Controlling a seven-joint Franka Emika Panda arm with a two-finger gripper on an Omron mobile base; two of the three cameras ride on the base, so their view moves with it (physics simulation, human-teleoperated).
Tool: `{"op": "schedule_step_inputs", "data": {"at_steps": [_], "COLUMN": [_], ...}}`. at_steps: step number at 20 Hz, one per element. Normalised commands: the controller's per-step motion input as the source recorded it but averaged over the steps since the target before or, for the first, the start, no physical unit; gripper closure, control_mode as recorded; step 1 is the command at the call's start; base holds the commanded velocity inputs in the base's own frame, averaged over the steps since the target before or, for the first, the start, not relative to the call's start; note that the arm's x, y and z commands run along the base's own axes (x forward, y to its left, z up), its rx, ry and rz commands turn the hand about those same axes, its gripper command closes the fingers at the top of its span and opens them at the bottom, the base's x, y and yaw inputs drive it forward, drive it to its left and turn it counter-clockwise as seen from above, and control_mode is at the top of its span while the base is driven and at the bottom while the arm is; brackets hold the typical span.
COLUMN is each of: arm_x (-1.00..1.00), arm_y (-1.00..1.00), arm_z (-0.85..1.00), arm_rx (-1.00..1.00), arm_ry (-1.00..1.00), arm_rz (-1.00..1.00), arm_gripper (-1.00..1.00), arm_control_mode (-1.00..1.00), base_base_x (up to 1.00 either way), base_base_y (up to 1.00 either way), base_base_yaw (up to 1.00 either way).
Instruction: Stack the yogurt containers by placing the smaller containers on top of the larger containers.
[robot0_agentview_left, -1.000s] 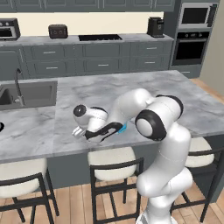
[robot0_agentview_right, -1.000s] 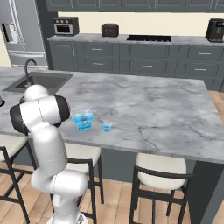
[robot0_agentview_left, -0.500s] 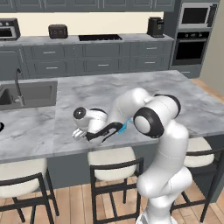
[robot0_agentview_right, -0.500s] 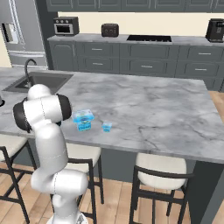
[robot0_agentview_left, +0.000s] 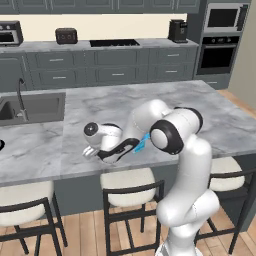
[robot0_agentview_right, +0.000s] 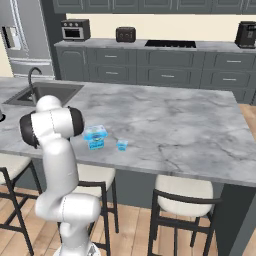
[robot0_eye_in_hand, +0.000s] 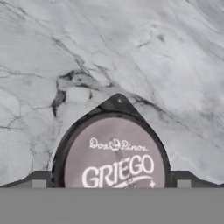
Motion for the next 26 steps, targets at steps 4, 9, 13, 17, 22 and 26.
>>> {"op": "schedule_step_inputs", "data": {"at_steps": [4, 9, 13, 17, 22, 26], "arm_x": [0.10, 0.11, 0.13, 0.08, 0.01, 0.00], "arm_y": [0.16, 0.20, 0.15, 0.04, 0.00, 0.00], "arm_z": [-0.01, -0.09, -0.14, -0.21, -0.22, -0.18], "arm_rx": [0.00, 0.00, 0.00, -0.01, -0.01, -0.01], "arm_ry": [-0.02, -0.01, 0.00, 0.00, 0.00, 0.00], "arm_rz": [-0.03, -0.02, -0.01, 0.00, 0.00, -0.01], "arm_gripper": [-1.00, -1.00, -1.00, -1.00, 1.00, 1.00], "arm_control_mode": [-1.00, -1.00, -1.00, -1.00, -1.00, -1.00], "base_base_x": [0.00, 0.00, 0.00, 0.00, 0.00, 0.00], "base_base_y": [0.00, 0.00, 0.00, 0.00, 0.00, 0.00], "base_base_yaw": [0.00, 0.00, 0.00, 0.00, 0.00, 0.00]}}
